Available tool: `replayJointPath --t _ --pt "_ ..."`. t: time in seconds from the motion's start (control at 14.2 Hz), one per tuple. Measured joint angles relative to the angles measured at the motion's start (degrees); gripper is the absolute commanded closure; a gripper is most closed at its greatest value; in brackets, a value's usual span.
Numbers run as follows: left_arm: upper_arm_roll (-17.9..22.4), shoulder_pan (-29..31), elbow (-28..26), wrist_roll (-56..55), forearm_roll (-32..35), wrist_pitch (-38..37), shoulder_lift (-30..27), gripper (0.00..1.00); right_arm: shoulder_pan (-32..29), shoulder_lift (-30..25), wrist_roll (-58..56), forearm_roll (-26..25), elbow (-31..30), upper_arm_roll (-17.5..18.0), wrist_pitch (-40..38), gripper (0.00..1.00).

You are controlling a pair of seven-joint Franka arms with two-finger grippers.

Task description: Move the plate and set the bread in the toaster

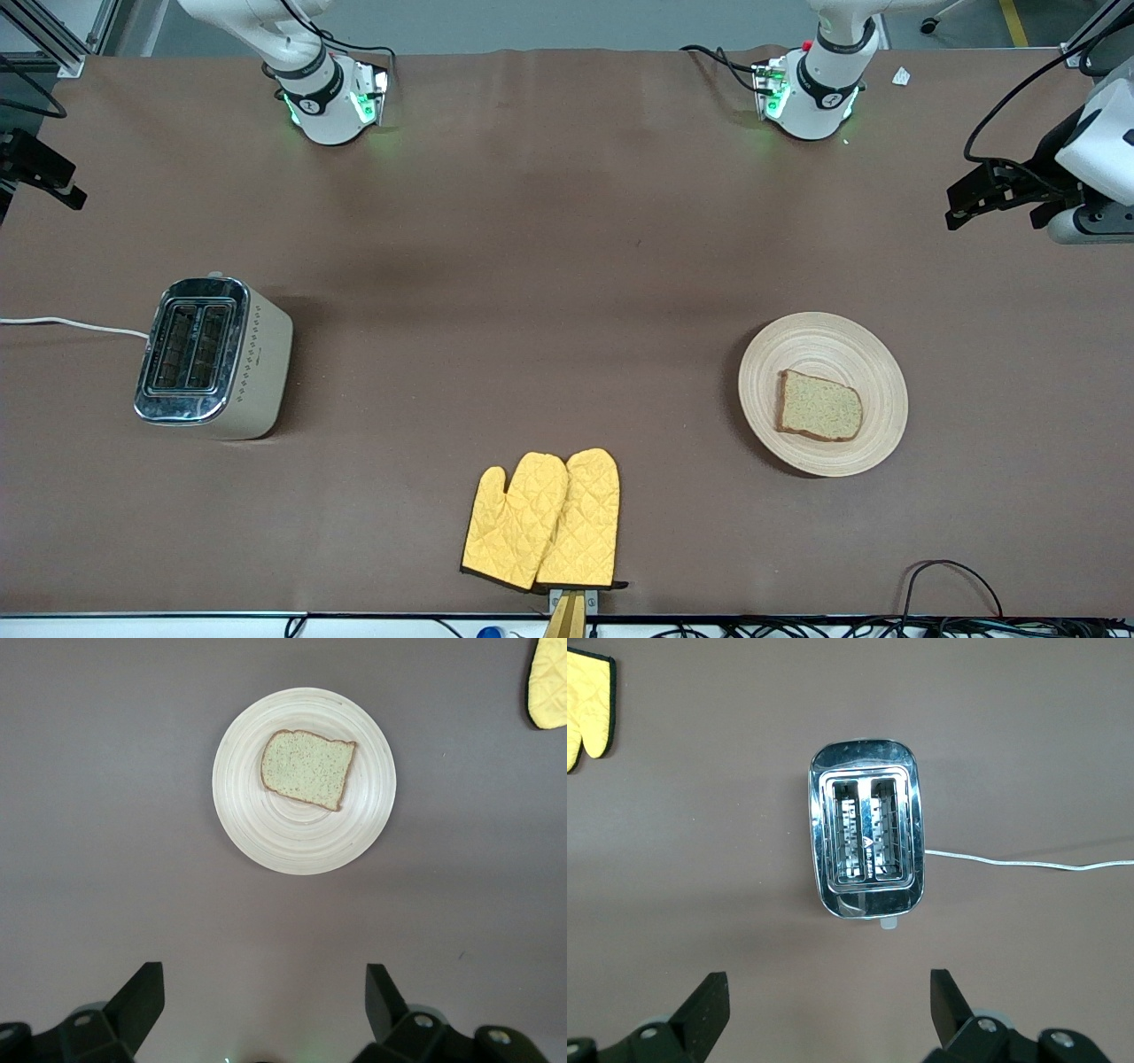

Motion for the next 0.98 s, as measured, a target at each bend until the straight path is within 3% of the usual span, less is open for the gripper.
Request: replayJointPath --t 0.28,0.56,0.98 --pt "0.82 1.39 2.29 0.01 -0.75 2.65 7.34 0.00 0.00 0.00 0.00 0.00 0.00 -0.01 -0.02 0.00" --pt "1.06 7.65 2.41 1.79 -8.34 9.52 17.09 0.00 0.00 0.00 0.00 0.00 -0.01 -0.01 -0.03 0.00" --pt "1.12 11.51 2.61 18.33 -16.42 22.11 31.64 0.00 0.00 0.00 0.00 0.00 -0.01 -0.02 -0.03 0.00"
